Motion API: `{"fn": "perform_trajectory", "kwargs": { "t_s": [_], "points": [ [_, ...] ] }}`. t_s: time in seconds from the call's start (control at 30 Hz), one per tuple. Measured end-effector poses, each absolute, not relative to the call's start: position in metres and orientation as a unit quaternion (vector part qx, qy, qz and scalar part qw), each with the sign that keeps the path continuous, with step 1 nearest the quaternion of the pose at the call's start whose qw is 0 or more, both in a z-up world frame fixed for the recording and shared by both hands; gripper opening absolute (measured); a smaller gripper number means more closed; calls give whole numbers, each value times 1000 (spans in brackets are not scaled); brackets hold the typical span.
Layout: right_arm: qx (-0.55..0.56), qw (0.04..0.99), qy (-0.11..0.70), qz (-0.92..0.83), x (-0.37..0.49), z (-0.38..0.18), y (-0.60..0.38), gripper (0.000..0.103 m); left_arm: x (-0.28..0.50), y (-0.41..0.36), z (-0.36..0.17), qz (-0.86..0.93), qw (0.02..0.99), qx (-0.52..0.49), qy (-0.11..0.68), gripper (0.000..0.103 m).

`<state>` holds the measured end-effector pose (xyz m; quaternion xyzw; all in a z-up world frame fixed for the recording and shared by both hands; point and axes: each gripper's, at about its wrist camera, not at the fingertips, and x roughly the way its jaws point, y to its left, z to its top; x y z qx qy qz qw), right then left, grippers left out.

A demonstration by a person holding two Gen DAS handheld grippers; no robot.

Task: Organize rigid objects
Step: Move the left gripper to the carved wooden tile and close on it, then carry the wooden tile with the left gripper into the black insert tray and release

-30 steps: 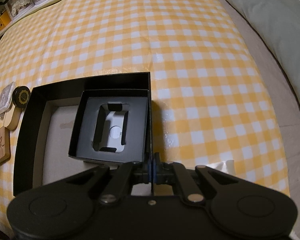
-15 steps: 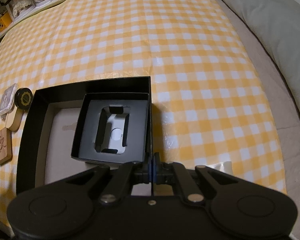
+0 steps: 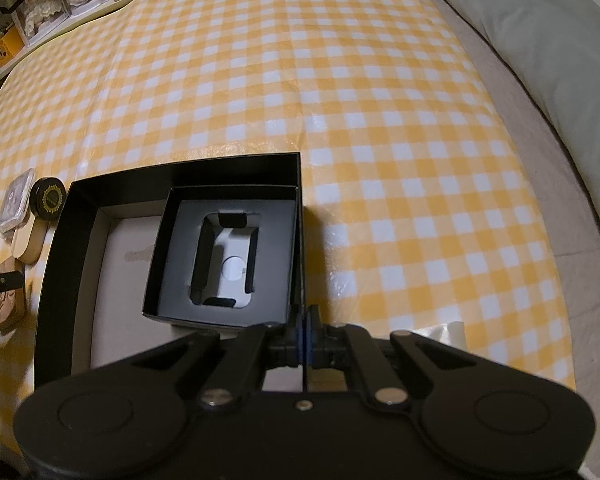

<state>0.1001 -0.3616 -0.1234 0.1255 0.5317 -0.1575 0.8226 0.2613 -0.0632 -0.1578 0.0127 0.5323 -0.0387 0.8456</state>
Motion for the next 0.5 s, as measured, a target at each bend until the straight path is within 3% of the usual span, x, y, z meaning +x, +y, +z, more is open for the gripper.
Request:
{"fn": "perform_trajectory", "kwargs": {
  "t_s": [0.07, 0.1, 0.13, 0.5],
  "points": [
    [125, 823, 532, -157, 101, -125, -362, 2, 261, -64, -158, -39, 847, 19, 531, 83],
    [125, 823, 532, -157, 100, -123, -362, 2, 261, -65, -156, -41, 847, 21, 530, 71],
    [124, 823, 532, -157, 100, -124, -362, 2, 260, -66, -155, -42, 846, 29, 531, 68],
    [124, 823, 532, -157, 100, -123, -362, 2, 236, -70, -100, -95, 840, -53, 531, 66]
  ]
}}
